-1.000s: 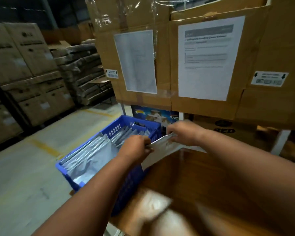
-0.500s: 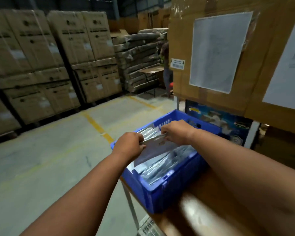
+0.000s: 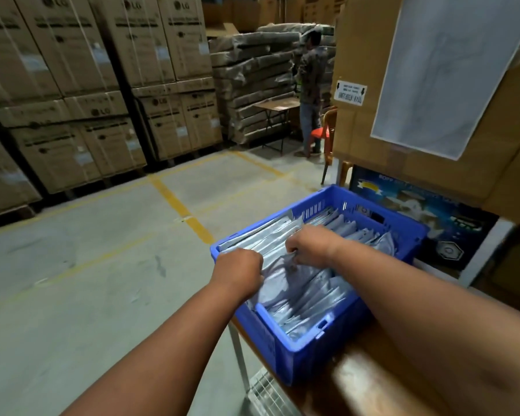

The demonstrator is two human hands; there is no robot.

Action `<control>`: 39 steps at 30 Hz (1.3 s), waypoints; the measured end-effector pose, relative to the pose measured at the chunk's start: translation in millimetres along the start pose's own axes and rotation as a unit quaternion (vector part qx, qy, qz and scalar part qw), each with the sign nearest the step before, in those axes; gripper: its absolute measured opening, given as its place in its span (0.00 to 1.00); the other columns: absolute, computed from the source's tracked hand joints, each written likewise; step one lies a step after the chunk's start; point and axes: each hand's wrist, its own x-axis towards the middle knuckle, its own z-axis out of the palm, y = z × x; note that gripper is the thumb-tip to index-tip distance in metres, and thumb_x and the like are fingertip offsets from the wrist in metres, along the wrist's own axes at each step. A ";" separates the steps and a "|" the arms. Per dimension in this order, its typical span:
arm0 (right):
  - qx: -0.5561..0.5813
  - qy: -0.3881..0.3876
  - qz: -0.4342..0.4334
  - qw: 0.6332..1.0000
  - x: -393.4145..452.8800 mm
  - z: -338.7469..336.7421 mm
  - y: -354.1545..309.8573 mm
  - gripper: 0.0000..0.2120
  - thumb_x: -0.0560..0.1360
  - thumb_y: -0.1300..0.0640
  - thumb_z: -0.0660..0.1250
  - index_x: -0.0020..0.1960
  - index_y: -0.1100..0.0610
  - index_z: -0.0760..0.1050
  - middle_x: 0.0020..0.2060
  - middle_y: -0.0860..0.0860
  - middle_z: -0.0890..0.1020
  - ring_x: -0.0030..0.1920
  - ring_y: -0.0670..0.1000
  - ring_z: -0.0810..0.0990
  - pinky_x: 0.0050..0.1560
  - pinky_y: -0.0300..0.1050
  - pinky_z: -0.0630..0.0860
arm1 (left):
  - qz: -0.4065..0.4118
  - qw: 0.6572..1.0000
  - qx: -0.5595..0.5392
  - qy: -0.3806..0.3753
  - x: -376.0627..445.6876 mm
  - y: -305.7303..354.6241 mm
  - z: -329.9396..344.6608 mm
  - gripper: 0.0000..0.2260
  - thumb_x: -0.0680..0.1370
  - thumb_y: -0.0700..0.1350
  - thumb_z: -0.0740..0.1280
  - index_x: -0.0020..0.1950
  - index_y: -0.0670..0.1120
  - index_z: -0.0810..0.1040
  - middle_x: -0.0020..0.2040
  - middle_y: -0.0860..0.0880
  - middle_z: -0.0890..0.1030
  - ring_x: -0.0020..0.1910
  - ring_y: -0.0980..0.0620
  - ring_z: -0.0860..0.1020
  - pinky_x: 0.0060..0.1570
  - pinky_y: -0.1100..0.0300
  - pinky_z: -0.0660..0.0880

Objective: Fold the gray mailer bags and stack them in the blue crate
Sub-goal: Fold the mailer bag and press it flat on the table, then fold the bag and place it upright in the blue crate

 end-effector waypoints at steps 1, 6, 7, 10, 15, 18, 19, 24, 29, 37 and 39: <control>0.001 0.001 0.000 1.000 0.2 0.1 0.2 0.10 0.79 0.46 0.70 0.59 0.46 0.80 0.56 0.49 0.84 0.56 0.57 0.82 0.52 0.51 0.78 | -0.004 1.000 0.001 0.002 1.2 0.1 1.3 0.08 0.76 0.52 0.69 0.50 0.50 0.82 0.50 0.48 0.85 0.55 0.43 0.82 0.50 0.52 0.76; 0.060 0.040 0.035 0.997 -12.3 -2.4 6.1 0.16 0.79 0.43 0.72 0.64 0.45 0.79 0.61 0.47 0.82 0.62 0.56 0.79 0.61 0.57 0.78 | -0.034 0.998 -0.014 0.052 3.7 12.5 -4.8 0.13 0.75 0.59 0.68 0.53 0.53 0.77 0.53 0.50 0.84 0.57 0.43 0.81 0.56 0.47 0.75; 0.076 0.048 0.041 0.995 -17.0 -3.2 8.7 0.17 0.79 0.44 0.72 0.66 0.45 0.79 0.62 0.47 0.81 0.63 0.55 0.78 0.62 0.57 0.78 | -0.039 0.997 -0.022 0.070 4.1 17.2 -8.0 0.14 0.75 0.61 0.67 0.53 0.53 0.76 0.53 0.50 0.84 0.57 0.43 0.81 0.56 0.46 0.75; 0.095 0.064 0.058 0.992 -38.0 -5.5 16.8 0.19 0.80 0.45 0.72 0.69 0.45 0.77 0.64 0.46 0.79 0.66 0.54 0.77 0.65 0.58 0.77 | -0.028 0.994 -0.034 0.097 7.0 37.7 -16.3 0.15 0.76 0.62 0.66 0.54 0.53 0.77 0.54 0.51 0.84 0.58 0.43 0.80 0.56 0.46 0.74; 0.119 0.083 0.103 0.984 -103.3 -5.7 44.3 0.19 0.80 0.46 0.71 0.70 0.44 0.77 0.66 0.45 0.77 0.67 0.53 0.76 0.64 0.55 0.76 | 0.061 0.991 -0.018 0.120 11.1 100.1 -31.6 0.18 0.76 0.63 0.64 0.58 0.53 0.80 0.57 0.52 0.82 0.60 0.45 0.79 0.57 0.46 0.74; 0.114 0.088 0.153 0.978 -162.9 -5.9 66.7 0.17 0.80 0.45 0.71 0.68 0.45 0.79 0.67 0.48 0.78 0.67 0.54 0.77 0.64 0.54 0.76 | 0.130 0.984 -0.042 0.118 8.1 158.2 -43.3 0.15 0.76 0.62 0.65 0.54 0.53 0.81 0.53 0.50 0.84 0.56 0.44 0.81 0.56 0.48 0.75; 0.114 0.087 0.173 0.974 -185.8 -4.7 73.4 0.16 0.80 0.45 0.71 0.67 0.44 0.79 0.66 0.47 0.79 0.66 0.54 0.77 0.63 0.54 0.76 | 0.149 0.981 -0.050 0.113 5.8 179.6 -46.4 0.15 0.76 0.62 0.65 0.52 0.53 0.81 0.52 0.50 0.85 0.55 0.44 0.82 0.55 0.48 0.75; 0.116 0.067 0.261 0.956 -322.3 16.9 94.0 0.10 0.81 0.45 0.69 0.62 0.42 0.80 0.56 0.46 0.81 0.57 0.52 0.79 0.51 0.48 0.74 | 0.242 0.959 -0.132 0.072 -22.3 294.7 -56.3 0.12 0.78 0.60 0.69 0.50 0.52 0.81 0.48 0.51 0.84 0.51 0.46 0.82 0.52 0.50 0.79; 0.169 0.015 0.379 0.910 -471.6 56.5 93.1 0.10 0.81 0.47 0.71 0.62 0.42 0.79 0.55 0.45 0.80 0.57 0.53 0.80 0.54 0.51 0.78 | 0.361 0.925 -0.121 0.023 -77.3 417.2 -47.8 0.09 0.79 0.58 0.70 0.55 0.55 0.81 0.52 0.53 0.82 0.54 0.50 0.81 0.55 0.48 0.82; 0.201 -0.053 0.532 0.821 -687.3 132.8 63.6 0.19 0.83 0.42 0.67 0.71 0.47 0.76 0.69 0.53 0.78 0.68 0.57 0.78 0.65 0.54 0.77 | 0.462 0.869 -0.105 -0.141 -180.8 581.3 -0.3 0.25 0.80 0.59 0.71 0.74 0.49 0.76 0.70 0.47 0.79 0.70 0.45 0.76 0.68 0.51 0.75; 0.219 -0.069 0.559 0.797 -728.3 149.0 58.0 0.22 0.83 0.42 0.66 0.74 0.49 0.75 0.73 0.54 0.76 0.69 0.58 0.77 0.66 0.53 0.76 | 0.467 0.861 -0.106 -0.172 -200.7 611.3 10.6 0.22 0.79 0.57 0.73 0.71 0.51 0.77 0.67 0.47 0.80 0.66 0.46 0.78 0.64 0.51 0.77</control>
